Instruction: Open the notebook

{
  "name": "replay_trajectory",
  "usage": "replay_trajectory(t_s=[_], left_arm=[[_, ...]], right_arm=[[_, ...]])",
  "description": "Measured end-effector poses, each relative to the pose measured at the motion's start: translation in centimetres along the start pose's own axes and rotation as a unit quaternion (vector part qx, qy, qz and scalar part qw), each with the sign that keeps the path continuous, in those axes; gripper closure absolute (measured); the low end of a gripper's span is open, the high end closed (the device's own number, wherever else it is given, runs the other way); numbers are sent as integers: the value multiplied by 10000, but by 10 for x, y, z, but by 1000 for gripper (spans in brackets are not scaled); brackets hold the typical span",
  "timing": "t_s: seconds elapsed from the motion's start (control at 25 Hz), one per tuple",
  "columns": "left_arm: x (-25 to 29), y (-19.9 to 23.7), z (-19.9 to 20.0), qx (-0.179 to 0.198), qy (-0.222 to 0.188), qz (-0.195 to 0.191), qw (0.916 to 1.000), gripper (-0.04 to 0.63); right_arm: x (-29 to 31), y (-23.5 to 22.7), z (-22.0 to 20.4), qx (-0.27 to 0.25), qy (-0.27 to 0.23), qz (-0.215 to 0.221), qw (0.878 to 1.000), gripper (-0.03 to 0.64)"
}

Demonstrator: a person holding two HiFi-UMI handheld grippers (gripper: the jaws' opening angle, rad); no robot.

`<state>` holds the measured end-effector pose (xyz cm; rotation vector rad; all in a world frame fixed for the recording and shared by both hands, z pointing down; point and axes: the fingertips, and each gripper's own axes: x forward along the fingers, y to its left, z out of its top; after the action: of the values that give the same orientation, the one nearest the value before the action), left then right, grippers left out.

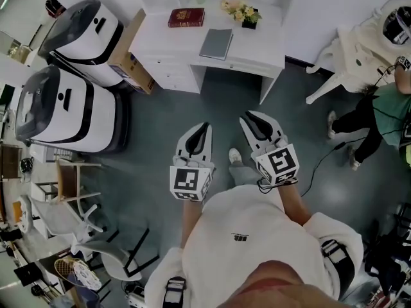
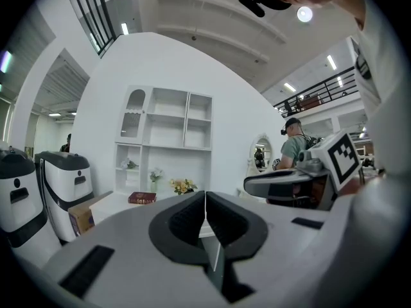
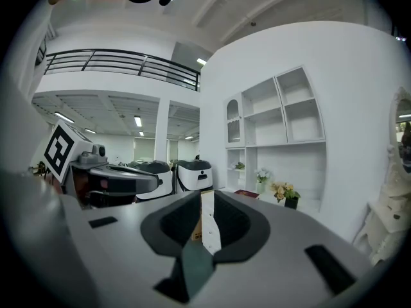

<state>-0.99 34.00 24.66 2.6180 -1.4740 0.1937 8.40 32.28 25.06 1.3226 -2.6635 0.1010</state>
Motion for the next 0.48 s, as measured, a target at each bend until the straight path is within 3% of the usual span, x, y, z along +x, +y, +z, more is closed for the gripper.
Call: replay_trajectory(t_s=[0.48], left_arm=[[89, 33, 20, -42, 3, 168, 9998, 595]], right_arm=[[67, -75, 9, 63, 0, 200, 9998, 569]])
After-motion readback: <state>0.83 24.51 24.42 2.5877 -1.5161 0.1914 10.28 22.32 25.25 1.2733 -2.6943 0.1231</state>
